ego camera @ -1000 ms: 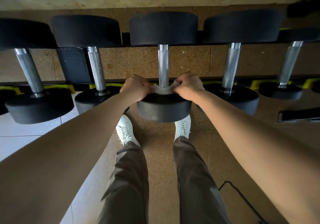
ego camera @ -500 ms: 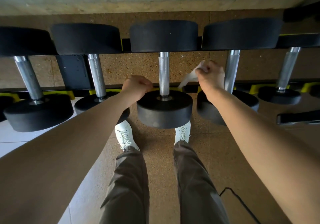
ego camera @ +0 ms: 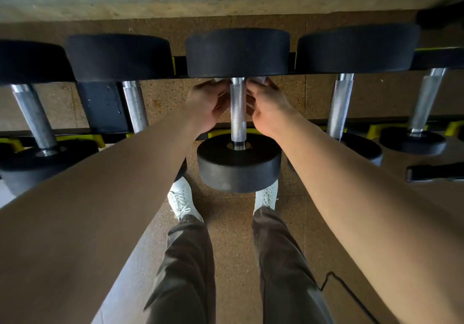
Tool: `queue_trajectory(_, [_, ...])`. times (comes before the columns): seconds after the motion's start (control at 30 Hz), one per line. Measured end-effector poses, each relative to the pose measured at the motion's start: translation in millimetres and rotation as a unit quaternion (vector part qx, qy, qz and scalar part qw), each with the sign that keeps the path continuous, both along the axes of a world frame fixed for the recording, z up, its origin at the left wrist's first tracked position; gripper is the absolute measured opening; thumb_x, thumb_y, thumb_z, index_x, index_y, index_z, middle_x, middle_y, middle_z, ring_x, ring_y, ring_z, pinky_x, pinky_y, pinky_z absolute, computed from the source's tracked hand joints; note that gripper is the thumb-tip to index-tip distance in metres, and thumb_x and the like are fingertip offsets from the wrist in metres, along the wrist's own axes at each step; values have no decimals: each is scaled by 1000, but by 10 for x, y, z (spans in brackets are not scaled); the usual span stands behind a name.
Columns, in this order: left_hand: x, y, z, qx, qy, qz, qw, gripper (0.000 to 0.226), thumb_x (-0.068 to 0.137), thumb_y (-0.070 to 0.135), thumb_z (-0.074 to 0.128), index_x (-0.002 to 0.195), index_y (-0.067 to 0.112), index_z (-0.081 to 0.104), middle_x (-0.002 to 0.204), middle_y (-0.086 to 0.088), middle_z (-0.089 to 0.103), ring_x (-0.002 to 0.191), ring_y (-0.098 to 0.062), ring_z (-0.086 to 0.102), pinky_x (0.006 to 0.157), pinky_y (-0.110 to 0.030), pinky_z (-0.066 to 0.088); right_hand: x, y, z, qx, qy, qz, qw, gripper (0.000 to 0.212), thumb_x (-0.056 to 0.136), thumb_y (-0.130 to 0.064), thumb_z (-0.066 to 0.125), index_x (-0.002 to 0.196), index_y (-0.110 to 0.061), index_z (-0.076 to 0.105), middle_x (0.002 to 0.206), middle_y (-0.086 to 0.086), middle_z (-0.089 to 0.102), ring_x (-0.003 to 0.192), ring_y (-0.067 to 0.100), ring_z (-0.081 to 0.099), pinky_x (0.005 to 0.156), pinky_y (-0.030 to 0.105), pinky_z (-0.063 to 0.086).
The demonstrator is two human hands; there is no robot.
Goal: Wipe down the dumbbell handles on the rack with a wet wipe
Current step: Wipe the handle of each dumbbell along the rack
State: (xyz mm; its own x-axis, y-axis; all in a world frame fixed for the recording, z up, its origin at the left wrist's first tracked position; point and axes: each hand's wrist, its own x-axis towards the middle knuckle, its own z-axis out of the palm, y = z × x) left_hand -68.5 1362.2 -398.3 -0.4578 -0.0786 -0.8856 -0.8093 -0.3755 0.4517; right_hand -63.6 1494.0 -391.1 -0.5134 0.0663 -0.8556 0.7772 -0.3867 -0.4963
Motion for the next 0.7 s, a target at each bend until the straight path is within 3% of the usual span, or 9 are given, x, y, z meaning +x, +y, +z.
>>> queue_trajectory(0.1, [102,-84,108,-3,-2,74,997,31,80,6,81,109,3,72,104,-12,77,97,-20,74,75,-22,58,-23,-2,12,46,-9,-27,999,28,87,-9,73,115,-9,69,106,10,76,98,25,73,92,39,58])
queue_trajectory(0.2, [202,-82,134,25,34,112,993,28,82,5,80,108,2,68,103,-12,77,94,-20,76,79,-26,59,0,22,56,29,-17,-44,998,31,85,-6,74,116,-5,70,105,12,76,97,25,74,92,39,58])
queue_trajectory(0.3, [195,23,145,1,56,75,996,10,92,5,70,101,7,70,97,-7,78,91,-17,76,81,-28,59,38,127,96,14,-7,-75,997,25,90,-7,70,115,-6,68,109,10,75,96,22,74,82,29,60])
queue_trajectory(0.43, [70,180,137,-30,1,41,999,12,98,9,62,106,8,70,100,-8,78,91,-19,75,79,-30,62,70,296,111,41,-11,-144,989,8,92,-10,65,98,-15,65,103,7,70,94,20,71,83,28,59])
queue_trajectory(0.7, [291,-109,191,-54,15,107,993,8,95,8,64,101,8,69,103,-12,76,93,-21,75,82,-29,61,60,39,-9,114,22,50,992,15,90,-5,68,104,-9,72,99,8,77,92,24,75,88,42,60])
